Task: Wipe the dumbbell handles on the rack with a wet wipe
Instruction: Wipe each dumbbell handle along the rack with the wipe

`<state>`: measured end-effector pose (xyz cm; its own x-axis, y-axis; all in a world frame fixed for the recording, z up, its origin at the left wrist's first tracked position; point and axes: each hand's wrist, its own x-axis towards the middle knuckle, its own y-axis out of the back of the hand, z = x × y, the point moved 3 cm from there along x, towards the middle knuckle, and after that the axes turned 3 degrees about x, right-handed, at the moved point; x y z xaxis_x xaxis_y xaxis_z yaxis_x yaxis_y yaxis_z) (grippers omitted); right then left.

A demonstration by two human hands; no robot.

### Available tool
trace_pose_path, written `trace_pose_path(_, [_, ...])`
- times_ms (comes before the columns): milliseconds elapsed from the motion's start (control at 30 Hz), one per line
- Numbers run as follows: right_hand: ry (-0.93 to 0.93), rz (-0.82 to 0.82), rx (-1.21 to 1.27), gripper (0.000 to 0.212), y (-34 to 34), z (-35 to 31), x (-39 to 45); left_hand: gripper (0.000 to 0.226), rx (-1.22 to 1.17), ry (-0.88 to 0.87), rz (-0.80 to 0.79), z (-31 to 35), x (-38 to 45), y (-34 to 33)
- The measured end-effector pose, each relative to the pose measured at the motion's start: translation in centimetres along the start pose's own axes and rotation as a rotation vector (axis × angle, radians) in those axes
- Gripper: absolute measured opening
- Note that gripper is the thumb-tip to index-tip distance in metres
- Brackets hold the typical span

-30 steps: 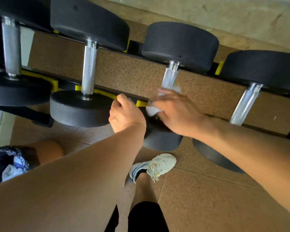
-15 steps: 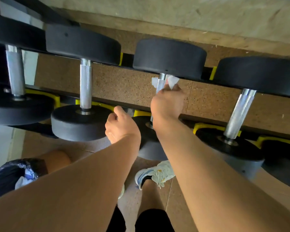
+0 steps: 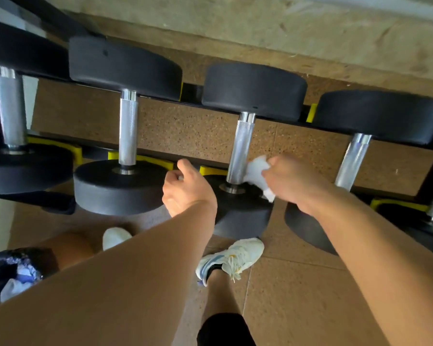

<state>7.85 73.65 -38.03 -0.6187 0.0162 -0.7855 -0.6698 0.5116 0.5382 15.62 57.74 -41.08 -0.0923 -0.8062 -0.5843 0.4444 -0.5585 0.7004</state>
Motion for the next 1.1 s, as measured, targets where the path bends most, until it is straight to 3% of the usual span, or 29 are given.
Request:
trace_pose_path(67, [-0.160,0.278,0.528,0.024,1.2,-0.6,0.9,0.034,0.049,-0.012,-0.035,-0.1,0.2,0.0])
trace_pose_path(133, [-0.174,0.380,0.643,0.019,0.0,-2.7,1.1,0.031,0.047,-0.026,-0.076,-0.1,0.5,0.1])
trace_pose_path(300, [-0.021,0.420,-0.083,0.020,-4.7,-5.1,-0.1,0.036,-0.084,-0.091,-0.342,-1.2,1.3,2.4])
trace_pose_path(367, [-0.067,0.230,-0.365,0.030,-5.8,-4.2,-1.0,0.034,-0.115,-0.178,-0.477,-2.1,1.1,5.0])
trace_pose_path(433, [-0.108,0.073,-0.497,0.032,-5.7,-3.9,-2.0,0.033,-0.054,-0.278,-0.579,-3.2,1.1,8.0])
trace_pose_path(567, [-0.019,-0.083,-0.667,0.025,-5.4,-7.3,-4.4,0.033,0.064,-0.339,-0.674,-4.1,2.8,13.2])
trace_pose_path(667, [0.133,-0.141,-0.361,0.015,-7.4,-12.3,-7.1,0.027,0.036,-0.326,-0.649,-2.9,5.4,15.9])
trace_pose_path(833, [0.407,-0.051,0.178,0.009,-11.4,-19.3,-10.2,0.033,-0.076,-0.246,-0.650,0.5,10.9,18.3])
trace_pose_path(900, [0.366,-0.089,0.394,0.019,-12.7,-20.6,-10.5,0.039,-0.140,-0.226,-0.707,2.1,12.7,19.0])
trace_pose_path(967, [0.255,-0.081,0.585,0.027,-13.6,-21.0,-10.0,0.032,-0.181,-0.245,-0.760,3.6,14.0,19.4])
trace_pose_path(1100, [0.049,0.068,0.796,0.022,-14.1,-20.9,-7.4,0.035,-0.087,-0.372,-0.746,5.6,15.4,18.6])
